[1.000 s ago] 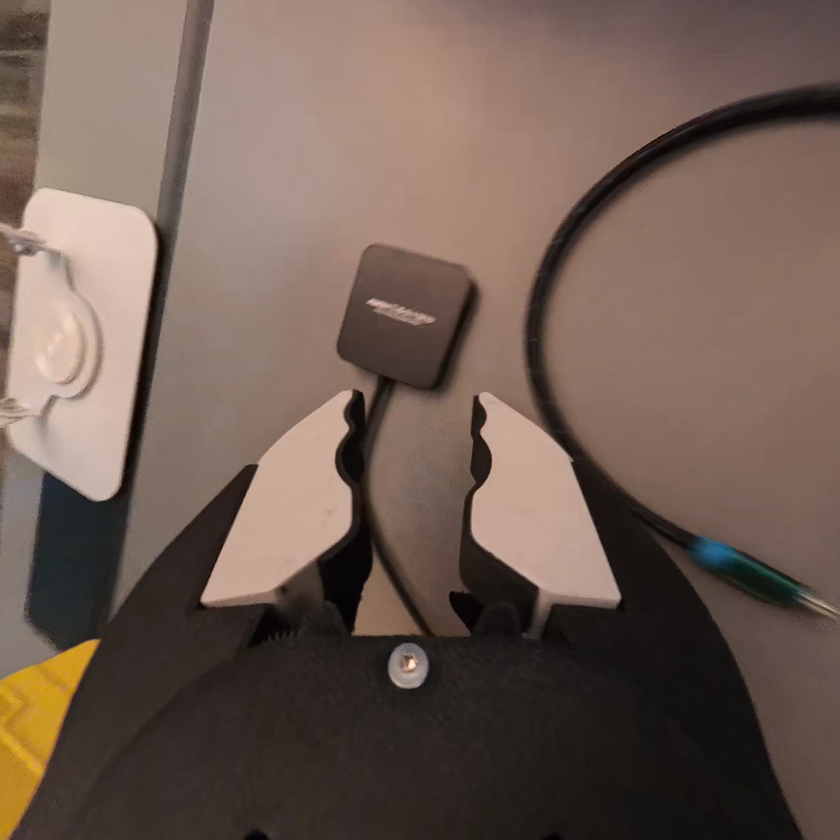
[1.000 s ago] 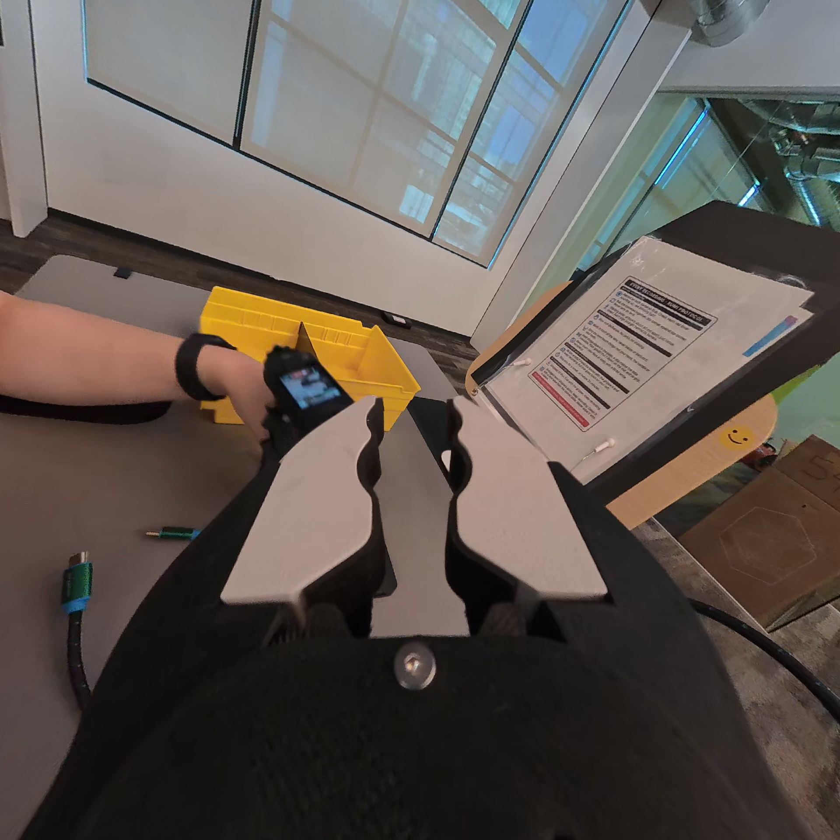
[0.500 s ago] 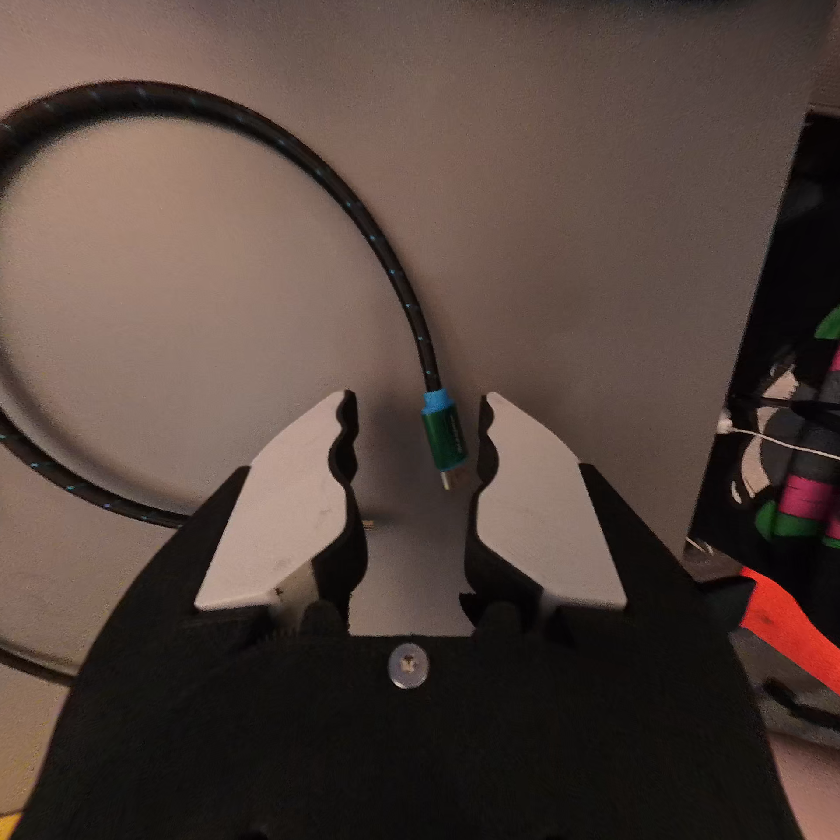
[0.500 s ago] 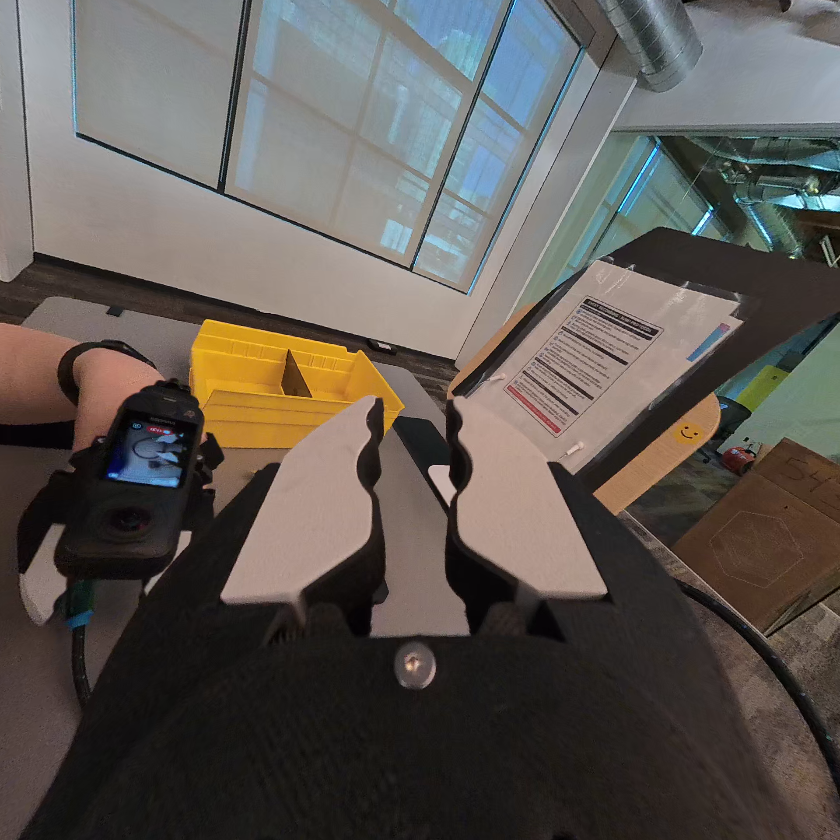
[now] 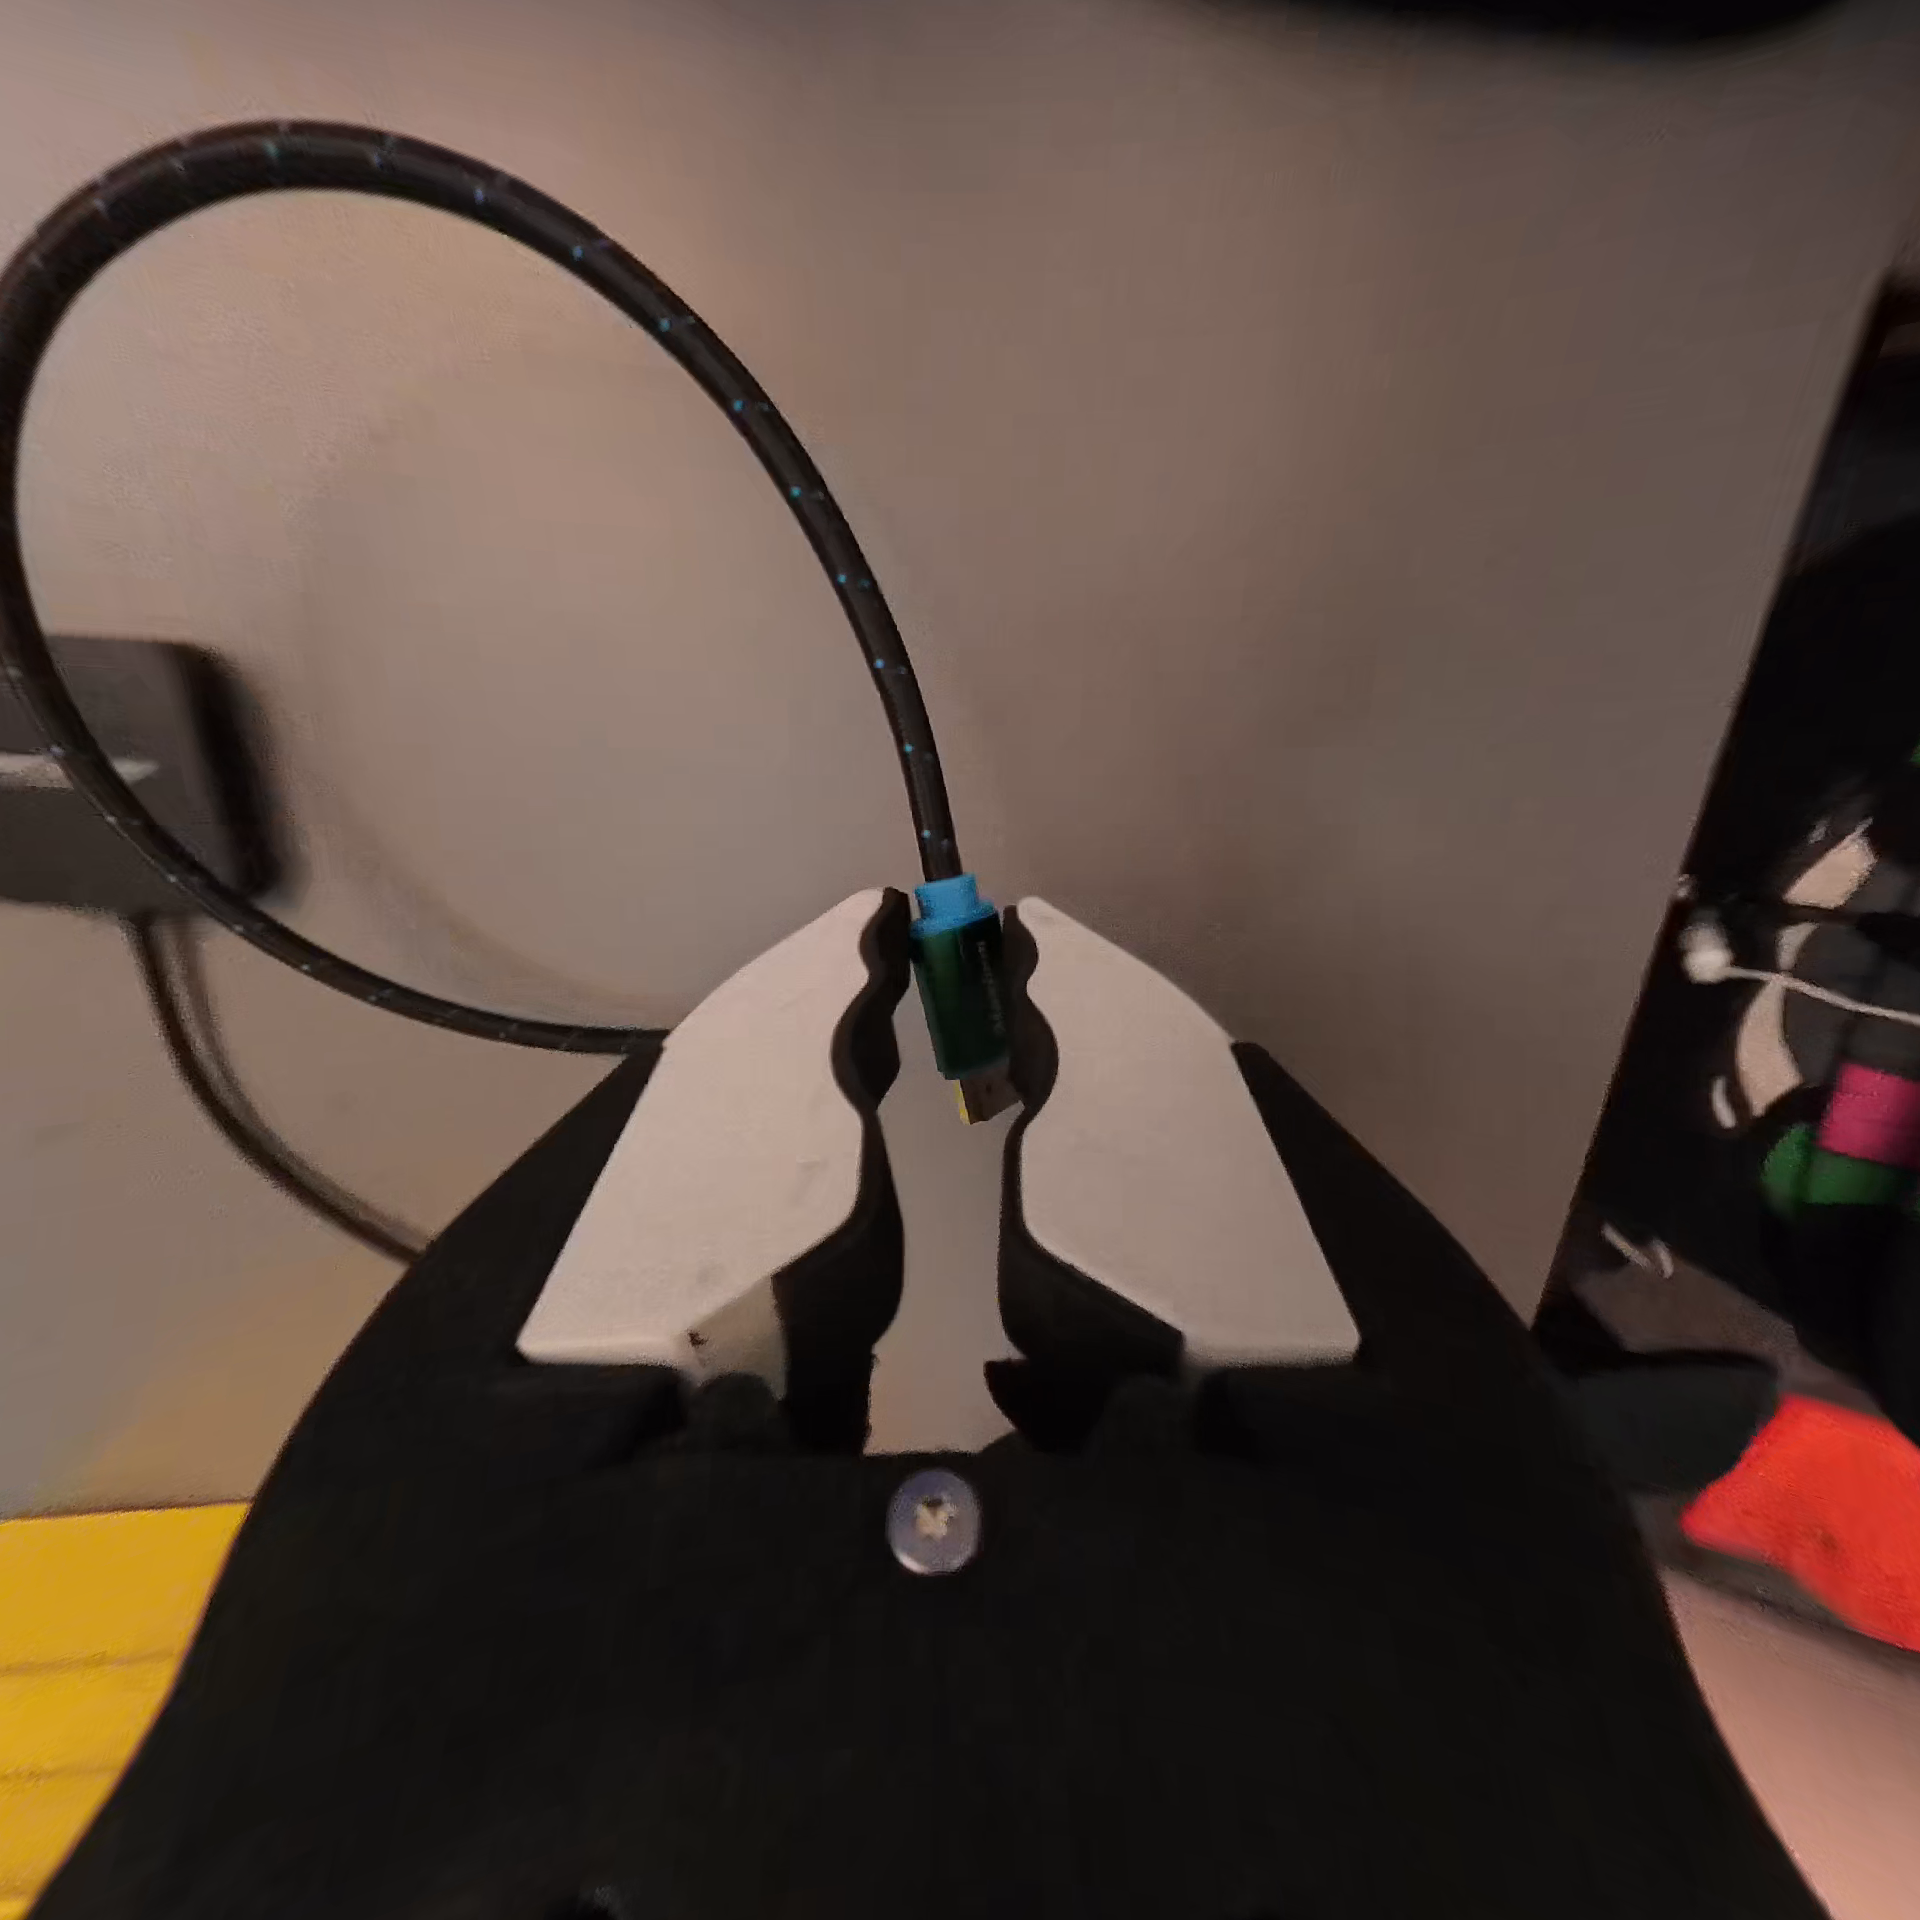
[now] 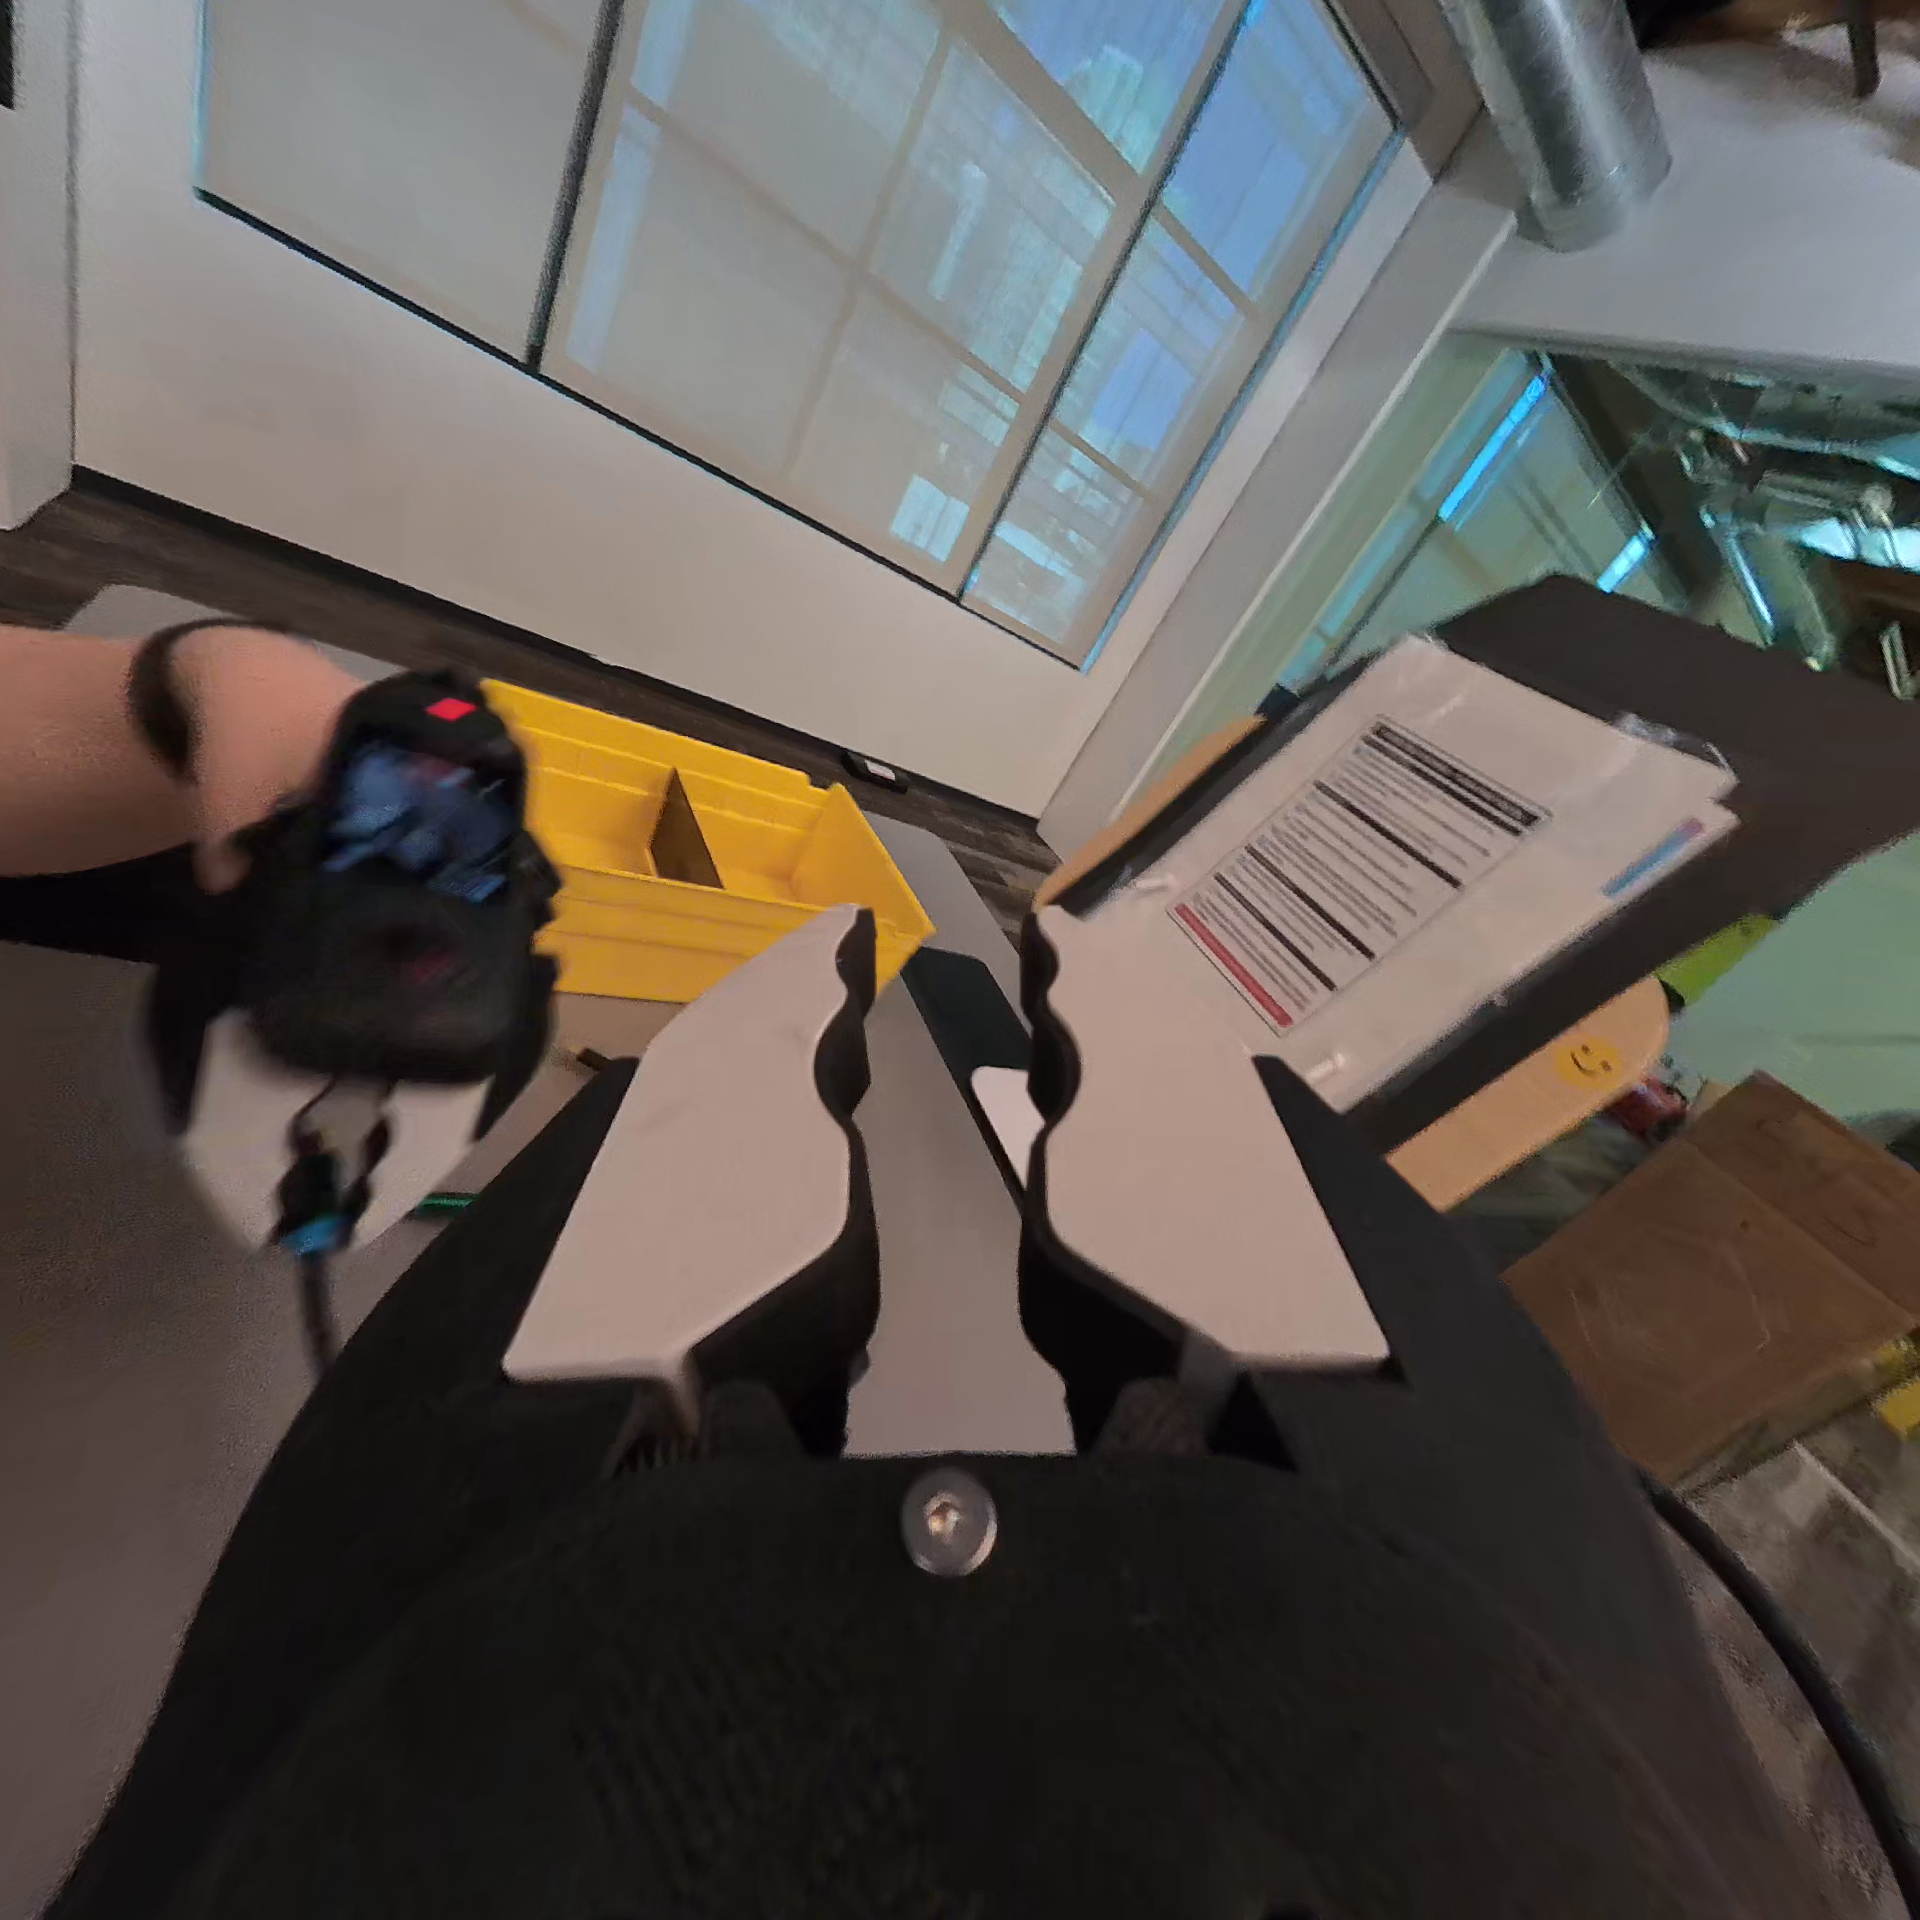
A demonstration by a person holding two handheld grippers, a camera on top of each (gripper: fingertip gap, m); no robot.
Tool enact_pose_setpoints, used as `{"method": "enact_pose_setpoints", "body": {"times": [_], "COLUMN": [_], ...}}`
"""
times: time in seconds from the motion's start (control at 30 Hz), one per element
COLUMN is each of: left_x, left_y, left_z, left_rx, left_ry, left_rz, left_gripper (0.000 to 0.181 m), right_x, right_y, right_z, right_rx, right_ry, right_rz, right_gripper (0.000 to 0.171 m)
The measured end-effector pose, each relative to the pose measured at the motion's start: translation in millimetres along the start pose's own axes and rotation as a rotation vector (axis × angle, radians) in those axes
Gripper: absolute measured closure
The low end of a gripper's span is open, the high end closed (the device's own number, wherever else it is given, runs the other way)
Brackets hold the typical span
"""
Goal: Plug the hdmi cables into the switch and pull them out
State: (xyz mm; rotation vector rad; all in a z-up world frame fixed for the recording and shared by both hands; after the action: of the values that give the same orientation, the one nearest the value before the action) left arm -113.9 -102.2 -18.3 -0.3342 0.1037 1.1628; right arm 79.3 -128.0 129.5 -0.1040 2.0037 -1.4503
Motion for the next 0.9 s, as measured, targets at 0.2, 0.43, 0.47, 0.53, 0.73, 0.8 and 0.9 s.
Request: {"method": "enact_pose_setpoints", "body": {"times": [0.2,0.43,0.47,0.53,0.73,0.8,0.9], "left_x": [10.0,8.8,9.2,9.9,16.9,21.5,24.2], "left_y": [43.8,53.4,53.4,53.9,65.2,73.7,83.9], "left_z": [72.5,88.4,89.9,94.3,126.8,151.1,169.2], "left_rx": [-0.319,-0.397,-0.411,-0.449,-0.710,-0.931,-1.163], "left_ry": [0.041,0.065,0.071,0.082,0.081,0.030,0.037], "left_rz": [0.031,-0.019,-0.025,-0.037,0.021,0.066,0.076], "left_gripper": [0.165,0.166,0.166,0.166,0.153,0.138,0.123], "right_x": [49.8,121.2,127.3,134.5,117.9,107.4,94.1], "right_y": [6.6,40.8,45.7,53.0,45.2,42.4,35.3], "right_z": [-22.2,-73.1,-78.2,-86.5,-91.8,-90.4,-91.6], "right_rx": [-0.008,0.312,0.351,0.402,0.349,0.310,0.288], "right_ry": [-0.383,-0.602,-0.602,-0.582,-0.489,-0.377,-0.208], "right_rz": [0.050,0.259,0.295,0.362,0.307,0.366,0.410], "right_gripper": [0.139,0.150,0.150,0.156,0.165,0.165,0.165]}}
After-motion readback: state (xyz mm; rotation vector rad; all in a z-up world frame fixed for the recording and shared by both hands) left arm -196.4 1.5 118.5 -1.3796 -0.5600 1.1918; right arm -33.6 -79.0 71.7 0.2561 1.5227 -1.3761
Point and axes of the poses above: each gripper's, where its closed fingertips meet, z back along the fingers, y out of its underside, x = y × z across the jaws, the point moved 9 cm from there along z, back along the fingers, and after that the axes turned 13 degrees about y, right-handed, at the moved point
